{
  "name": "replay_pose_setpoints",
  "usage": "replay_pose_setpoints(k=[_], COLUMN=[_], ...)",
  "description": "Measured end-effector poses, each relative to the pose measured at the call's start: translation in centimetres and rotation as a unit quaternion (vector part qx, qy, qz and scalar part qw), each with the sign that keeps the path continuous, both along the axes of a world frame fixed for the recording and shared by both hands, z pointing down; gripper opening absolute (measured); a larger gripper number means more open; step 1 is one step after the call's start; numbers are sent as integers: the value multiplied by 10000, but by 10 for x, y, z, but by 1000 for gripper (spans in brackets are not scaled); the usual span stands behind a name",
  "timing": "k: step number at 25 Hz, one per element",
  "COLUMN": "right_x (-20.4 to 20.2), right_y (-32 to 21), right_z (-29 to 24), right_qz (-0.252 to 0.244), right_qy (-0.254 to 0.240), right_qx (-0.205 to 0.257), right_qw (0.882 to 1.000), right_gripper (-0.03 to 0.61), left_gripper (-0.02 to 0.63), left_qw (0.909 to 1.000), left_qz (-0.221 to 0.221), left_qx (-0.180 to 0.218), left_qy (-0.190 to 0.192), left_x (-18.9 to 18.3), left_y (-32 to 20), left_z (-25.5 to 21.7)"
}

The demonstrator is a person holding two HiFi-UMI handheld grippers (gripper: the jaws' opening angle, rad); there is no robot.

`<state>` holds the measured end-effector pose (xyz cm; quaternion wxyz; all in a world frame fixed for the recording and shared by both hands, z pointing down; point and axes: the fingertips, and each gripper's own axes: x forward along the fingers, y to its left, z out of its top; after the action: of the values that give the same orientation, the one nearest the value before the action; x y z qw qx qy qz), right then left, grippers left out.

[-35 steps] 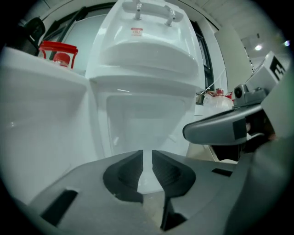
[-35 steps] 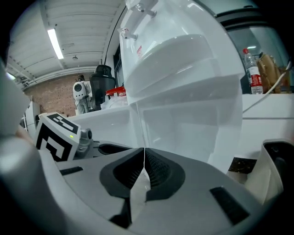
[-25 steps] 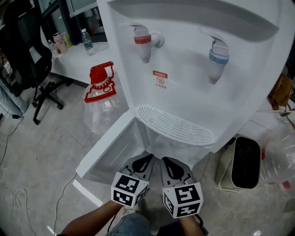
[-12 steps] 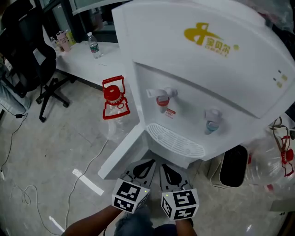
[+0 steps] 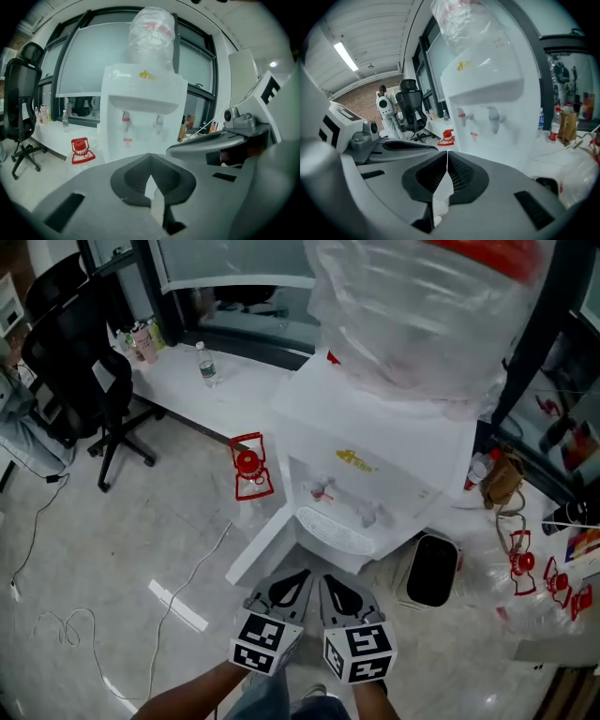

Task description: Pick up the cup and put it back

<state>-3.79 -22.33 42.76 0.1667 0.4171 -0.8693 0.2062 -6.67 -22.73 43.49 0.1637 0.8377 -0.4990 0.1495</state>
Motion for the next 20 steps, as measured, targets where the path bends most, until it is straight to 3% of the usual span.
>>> replay_pose_setpoints(k=[5,11,20], right_x=[11,22,29], right_y=[32,66,125], right_z=[-96,-189,-253], right_qz=[9,25,-86], right_qy=[-145,-390,-308], right_qx=[51,177,364], right_qw=[9999,9991,9988], right_gripper=[21,21,21], left_gripper=[9,9,9], left_qw=[9998,9993,9981], left_qz=[-134,-341,-540], left_qx=[29,118,241], left_qy=[122,-43,-154], left_x=[13,22,26], left_y=[35,70,127], left_z=[-90,-180,-244])
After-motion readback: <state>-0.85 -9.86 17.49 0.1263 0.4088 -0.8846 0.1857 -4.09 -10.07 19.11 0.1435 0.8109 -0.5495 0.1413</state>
